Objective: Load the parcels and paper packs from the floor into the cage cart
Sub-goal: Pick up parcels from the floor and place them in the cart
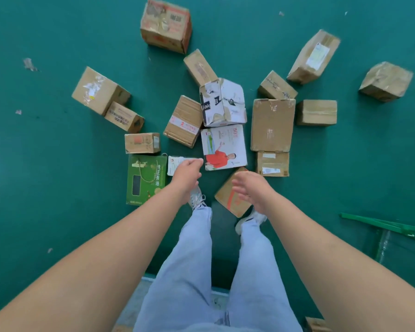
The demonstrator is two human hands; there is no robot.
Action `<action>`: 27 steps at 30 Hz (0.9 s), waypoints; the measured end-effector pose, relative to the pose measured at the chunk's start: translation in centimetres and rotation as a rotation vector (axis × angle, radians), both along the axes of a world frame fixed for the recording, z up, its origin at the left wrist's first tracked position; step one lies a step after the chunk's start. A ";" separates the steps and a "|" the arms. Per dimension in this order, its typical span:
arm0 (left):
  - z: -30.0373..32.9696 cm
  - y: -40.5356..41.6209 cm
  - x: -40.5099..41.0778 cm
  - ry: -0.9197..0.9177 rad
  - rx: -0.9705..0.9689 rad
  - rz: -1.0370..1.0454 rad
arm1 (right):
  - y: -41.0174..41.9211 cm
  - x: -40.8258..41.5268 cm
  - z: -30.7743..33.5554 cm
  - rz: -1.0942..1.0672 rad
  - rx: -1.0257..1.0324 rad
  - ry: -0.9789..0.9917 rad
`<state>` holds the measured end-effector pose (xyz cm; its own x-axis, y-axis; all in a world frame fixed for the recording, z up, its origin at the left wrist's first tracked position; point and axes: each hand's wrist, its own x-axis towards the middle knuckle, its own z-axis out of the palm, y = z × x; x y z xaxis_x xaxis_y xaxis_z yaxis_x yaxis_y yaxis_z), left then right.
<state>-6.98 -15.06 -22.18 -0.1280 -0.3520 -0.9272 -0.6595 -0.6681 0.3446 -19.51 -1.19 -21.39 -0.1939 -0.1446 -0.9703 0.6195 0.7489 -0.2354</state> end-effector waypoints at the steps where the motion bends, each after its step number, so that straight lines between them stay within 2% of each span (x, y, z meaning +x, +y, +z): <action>1: -1.5 -0.5 -0.7 -0.005 0.006 -0.003 | -0.3 -0.8 -1.7 0.004 0.005 -0.009; 3: -4.7 -1.2 -1.7 -0.017 0.007 0.000 | -0.8 -2.1 -4.8 0.022 0.002 -0.039; 10: -22.5 -2.6 -8.1 -0.069 -0.048 -0.028 | -1.5 -7.7 -22.2 0.084 0.024 -0.113; 15: -32.1 -3.6 -14.5 -0.101 -0.185 -0.071 | -2.0 -11.6 -32.3 0.036 0.005 -0.115; 21: -41.0 -7.2 -22.9 -0.150 -0.336 -0.191 | -3.6 -16.2 -42.0 -0.029 -0.007 -0.052; 27: -45.8 -9.8 -21.3 -0.197 -0.389 -0.331 | -7.0 -18.6 -47.1 -0.004 -0.017 0.013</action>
